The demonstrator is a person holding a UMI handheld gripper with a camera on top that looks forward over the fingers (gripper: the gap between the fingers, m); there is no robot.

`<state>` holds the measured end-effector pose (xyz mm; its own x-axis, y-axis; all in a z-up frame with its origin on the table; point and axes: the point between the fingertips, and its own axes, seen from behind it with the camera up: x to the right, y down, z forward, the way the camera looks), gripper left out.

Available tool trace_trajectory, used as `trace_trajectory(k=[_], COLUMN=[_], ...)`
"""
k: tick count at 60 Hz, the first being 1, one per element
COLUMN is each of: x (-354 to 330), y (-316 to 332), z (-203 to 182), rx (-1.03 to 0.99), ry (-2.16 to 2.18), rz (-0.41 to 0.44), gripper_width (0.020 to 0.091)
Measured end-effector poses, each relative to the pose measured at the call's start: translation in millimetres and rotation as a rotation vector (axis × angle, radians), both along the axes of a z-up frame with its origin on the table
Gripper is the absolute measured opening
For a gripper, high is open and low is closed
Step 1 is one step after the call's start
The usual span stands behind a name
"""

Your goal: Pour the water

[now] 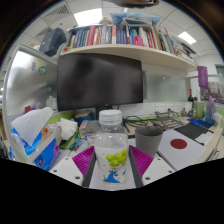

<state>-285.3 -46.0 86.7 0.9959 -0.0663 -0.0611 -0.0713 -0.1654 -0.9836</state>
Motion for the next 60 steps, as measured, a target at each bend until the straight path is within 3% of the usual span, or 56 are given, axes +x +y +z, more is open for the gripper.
trace_trajectory(k=[19,31,38,45,60], x=[3,-10,-9,-2,36], y=[14,22,38,51,62], z=[4,39,70,93,103], rx=[0.001,0.004,0.027,0.056,0.12], ry=[0.056,0.281,0.563,0.854,1.335], rz=[-0.01,0.039,0.007,-0.046,-0.221], gripper_width=[0.0403,0.0394,0.0393,0.0393,0.0402])
